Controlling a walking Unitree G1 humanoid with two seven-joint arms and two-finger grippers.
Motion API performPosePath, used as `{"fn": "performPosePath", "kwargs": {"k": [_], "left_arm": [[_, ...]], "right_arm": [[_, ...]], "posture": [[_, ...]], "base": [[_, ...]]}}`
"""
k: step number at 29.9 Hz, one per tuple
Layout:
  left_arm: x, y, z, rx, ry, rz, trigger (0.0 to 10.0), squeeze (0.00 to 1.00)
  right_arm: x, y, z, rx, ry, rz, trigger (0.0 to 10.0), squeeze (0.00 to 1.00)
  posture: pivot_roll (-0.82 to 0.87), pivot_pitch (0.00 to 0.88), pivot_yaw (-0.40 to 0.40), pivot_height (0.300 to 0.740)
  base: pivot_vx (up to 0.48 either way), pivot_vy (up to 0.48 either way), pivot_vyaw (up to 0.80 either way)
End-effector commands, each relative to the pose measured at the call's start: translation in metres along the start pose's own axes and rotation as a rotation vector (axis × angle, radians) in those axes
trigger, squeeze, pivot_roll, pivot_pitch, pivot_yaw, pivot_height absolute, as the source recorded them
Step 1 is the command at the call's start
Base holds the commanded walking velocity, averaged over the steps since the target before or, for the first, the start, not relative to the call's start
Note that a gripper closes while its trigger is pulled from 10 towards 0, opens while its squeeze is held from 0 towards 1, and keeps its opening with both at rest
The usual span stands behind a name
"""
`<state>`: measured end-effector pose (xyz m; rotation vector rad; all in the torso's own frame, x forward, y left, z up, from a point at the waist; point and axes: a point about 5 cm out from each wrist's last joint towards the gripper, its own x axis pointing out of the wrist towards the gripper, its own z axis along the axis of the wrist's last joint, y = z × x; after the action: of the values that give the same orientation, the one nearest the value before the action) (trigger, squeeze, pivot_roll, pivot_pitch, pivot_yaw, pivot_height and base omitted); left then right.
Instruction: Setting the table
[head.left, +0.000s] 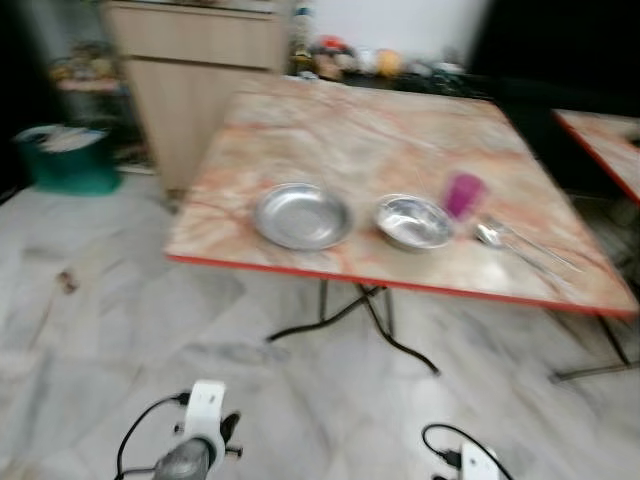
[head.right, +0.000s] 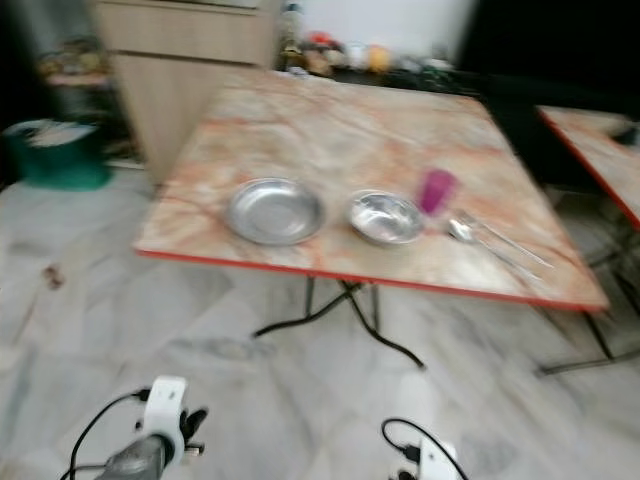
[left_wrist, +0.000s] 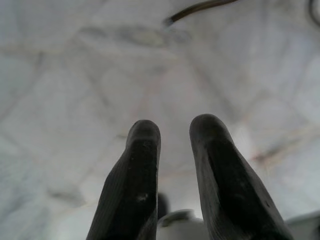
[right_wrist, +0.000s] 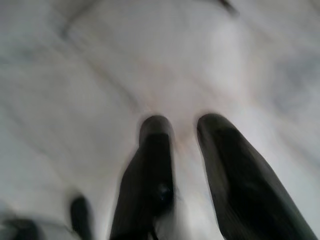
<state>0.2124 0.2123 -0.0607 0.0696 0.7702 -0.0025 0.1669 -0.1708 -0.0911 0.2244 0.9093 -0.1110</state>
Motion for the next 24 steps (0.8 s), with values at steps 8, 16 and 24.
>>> {"fn": "performPosePath", "kwargs": {"k": [8,16,24], "left_arm": [[0.005,-0.021,0.011,-0.022,-0.038,-0.056,10.0,0.00],[0.007,-0.021,0.039,0.013,-0.188,-0.076,10.0,0.00],[-0.003,-0.007,0.055,0.043,-0.388,-0.051,10.0,0.00]], "right_arm": [[-0.002,-0.012,-0.001,-0.004,0.007,-0.037,10.0,0.00],[0.001,-0.001,0.002,-0.010,0.003,-0.023,10.0,0.00],[0.000,-0.001,-0.003,-0.012,0.017,-0.021,10.0,0.00]], "posture": [[0.11,0.000,-0.108,0.727],[0.11,0.000,-0.101,0.727],[0.13,0.000,-0.098,0.727]], "base": [[0.000,0.000,0.00],[0.000,0.000,0.00],[0.000,0.000,0.00]]}}
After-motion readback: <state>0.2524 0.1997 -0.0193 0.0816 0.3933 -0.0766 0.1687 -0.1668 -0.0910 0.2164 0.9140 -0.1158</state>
